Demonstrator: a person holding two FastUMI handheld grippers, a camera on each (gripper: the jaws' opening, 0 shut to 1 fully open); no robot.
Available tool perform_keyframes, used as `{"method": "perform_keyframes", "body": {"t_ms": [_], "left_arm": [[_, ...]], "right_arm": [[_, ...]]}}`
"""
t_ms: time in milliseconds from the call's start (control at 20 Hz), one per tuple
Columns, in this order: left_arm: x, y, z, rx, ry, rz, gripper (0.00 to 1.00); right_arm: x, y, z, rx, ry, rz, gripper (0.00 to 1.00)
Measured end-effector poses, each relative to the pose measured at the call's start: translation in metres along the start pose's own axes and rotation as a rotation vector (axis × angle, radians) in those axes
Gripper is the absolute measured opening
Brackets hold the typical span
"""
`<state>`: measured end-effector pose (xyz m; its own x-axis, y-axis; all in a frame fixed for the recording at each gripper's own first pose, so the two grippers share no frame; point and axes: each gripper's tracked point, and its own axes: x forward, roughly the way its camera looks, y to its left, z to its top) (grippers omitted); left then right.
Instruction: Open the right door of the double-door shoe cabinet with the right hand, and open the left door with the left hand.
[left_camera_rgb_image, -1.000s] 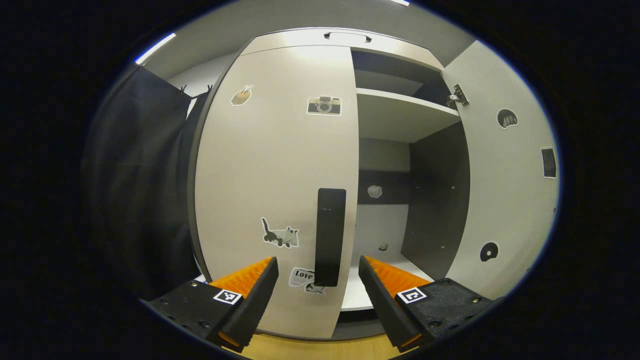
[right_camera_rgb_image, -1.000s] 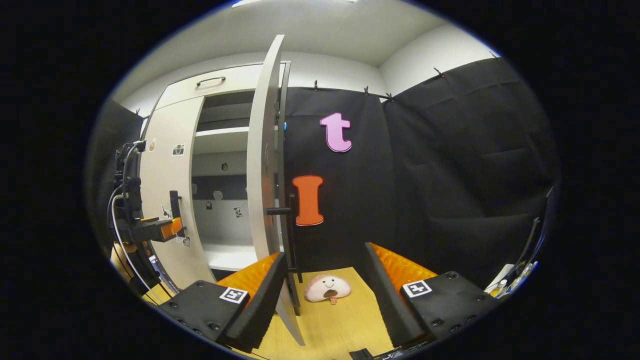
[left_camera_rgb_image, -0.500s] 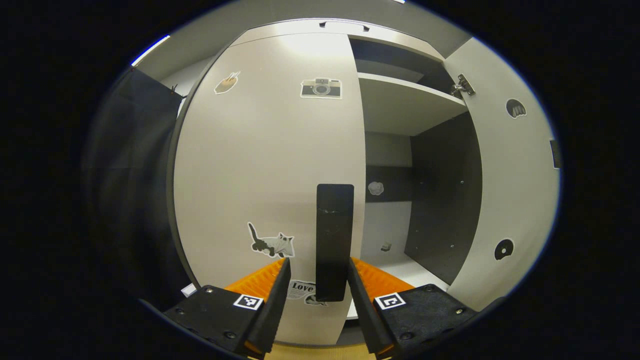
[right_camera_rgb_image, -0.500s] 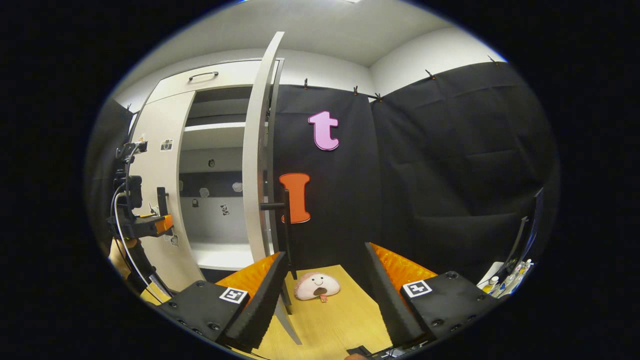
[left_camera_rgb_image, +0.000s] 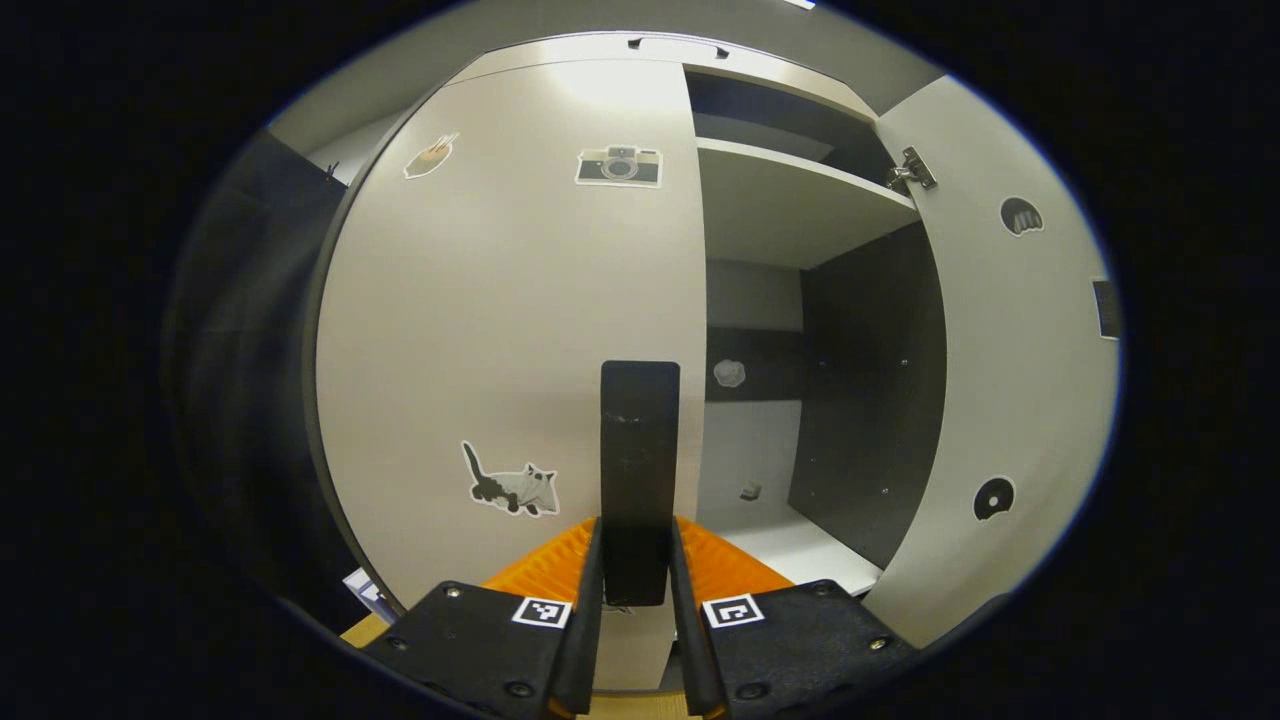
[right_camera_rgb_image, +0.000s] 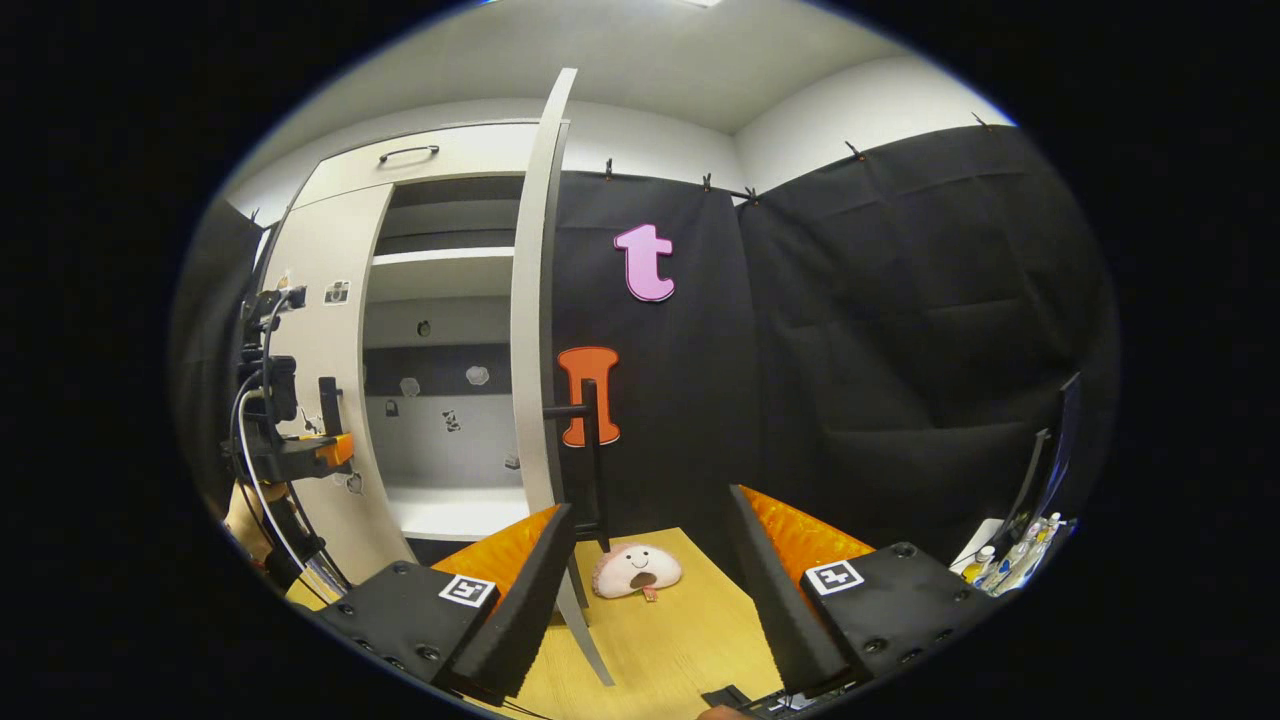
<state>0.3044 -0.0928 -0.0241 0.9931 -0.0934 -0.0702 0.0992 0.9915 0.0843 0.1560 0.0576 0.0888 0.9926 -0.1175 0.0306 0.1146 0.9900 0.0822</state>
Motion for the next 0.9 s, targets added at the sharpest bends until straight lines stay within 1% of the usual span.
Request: {"method": "perform_keyframes", "body": {"t_ms": [100, 150, 200, 250, 300, 400, 700, 900], "left_arm": [[0.000, 0.001, -0.001, -0.005, 0.000, -0.006, 0.32], [-0.001, 0.000, -0.002, -0.005, 0.002, -0.014, 0.27], [-0.004, 0.001, -0.002, -0.003, 0.005, -0.023, 0.24], [-0.004, 0.001, -0.002, 0.003, 0.007, -0.034, 0.19], [-0.006, 0.000, -0.003, 0.010, 0.011, -0.047, 0.18], [-0.010, 0.000, -0.003, 0.015, 0.015, -0.073, 0.17], [-0.044, 0.009, -0.005, -0.028, 0.003, -0.149, 0.17], [-0.049, 0.011, -0.005, -0.042, -0.004, -0.196, 0.17]], "right_arm": [[-0.003, 0.002, 0.002, 0.000, -0.001, -0.003, 0.89], [-0.005, 0.005, 0.003, 0.000, -0.002, -0.001, 0.89], [-0.005, 0.008, 0.003, 0.000, -0.005, 0.002, 0.89], [-0.006, 0.011, 0.004, -0.001, -0.008, 0.006, 0.97], [-0.006, 0.013, 0.006, -0.003, -0.012, 0.011, 0.97], [-0.004, 0.022, 0.007, -0.007, -0.017, 0.022, 0.97], [-0.008, 0.047, 0.008, -0.014, -0.021, 0.056, 0.97], [-0.021, 0.073, 0.004, -0.025, -0.022, 0.074, 0.97]]}}
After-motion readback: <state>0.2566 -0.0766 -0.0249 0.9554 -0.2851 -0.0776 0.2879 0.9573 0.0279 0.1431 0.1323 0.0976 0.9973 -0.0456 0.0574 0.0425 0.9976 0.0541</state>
